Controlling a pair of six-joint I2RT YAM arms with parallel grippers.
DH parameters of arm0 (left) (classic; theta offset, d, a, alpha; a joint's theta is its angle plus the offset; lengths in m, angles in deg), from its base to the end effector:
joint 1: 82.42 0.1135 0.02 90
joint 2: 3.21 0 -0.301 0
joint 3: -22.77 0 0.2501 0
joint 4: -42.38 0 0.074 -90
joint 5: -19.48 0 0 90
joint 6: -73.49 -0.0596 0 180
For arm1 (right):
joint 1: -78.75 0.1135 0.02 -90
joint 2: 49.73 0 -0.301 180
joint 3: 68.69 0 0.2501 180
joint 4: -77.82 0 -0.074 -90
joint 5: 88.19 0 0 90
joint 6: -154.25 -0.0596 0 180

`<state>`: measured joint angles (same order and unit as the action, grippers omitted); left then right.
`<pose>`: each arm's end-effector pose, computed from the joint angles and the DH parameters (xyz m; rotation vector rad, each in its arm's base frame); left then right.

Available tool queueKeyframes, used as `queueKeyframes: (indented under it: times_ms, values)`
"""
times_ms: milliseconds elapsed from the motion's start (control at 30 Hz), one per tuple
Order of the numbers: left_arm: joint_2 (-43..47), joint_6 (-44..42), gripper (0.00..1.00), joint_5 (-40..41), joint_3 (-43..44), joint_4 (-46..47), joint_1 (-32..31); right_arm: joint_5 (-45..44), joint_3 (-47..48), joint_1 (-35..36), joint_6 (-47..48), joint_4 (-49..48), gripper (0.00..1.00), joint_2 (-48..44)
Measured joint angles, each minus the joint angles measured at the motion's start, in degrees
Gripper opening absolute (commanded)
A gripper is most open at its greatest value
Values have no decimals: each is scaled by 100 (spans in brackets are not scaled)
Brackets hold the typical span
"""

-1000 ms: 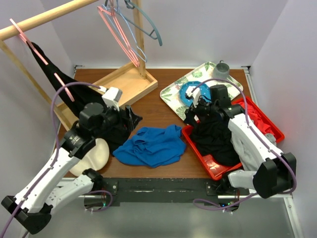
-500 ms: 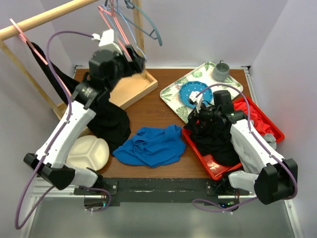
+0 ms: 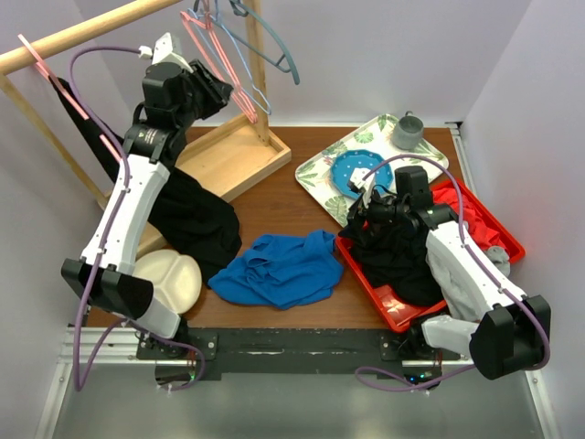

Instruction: Place the tank top on the hanger

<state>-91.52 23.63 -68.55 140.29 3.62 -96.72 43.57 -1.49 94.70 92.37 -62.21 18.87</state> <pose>0.3504 -0.0872 0.5143 -0.4242 1.7333 -0.6630 0.2286 0.1066 0.3093 -1.1432 1.8428 0.7083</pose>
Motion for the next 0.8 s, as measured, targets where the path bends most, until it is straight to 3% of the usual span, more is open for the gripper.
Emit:
queueKeyframes:
  times_ms: [800]
  values:
    - [-719,-85,36,-234,619,-59,-2,4,0,0,46,4,82,2]
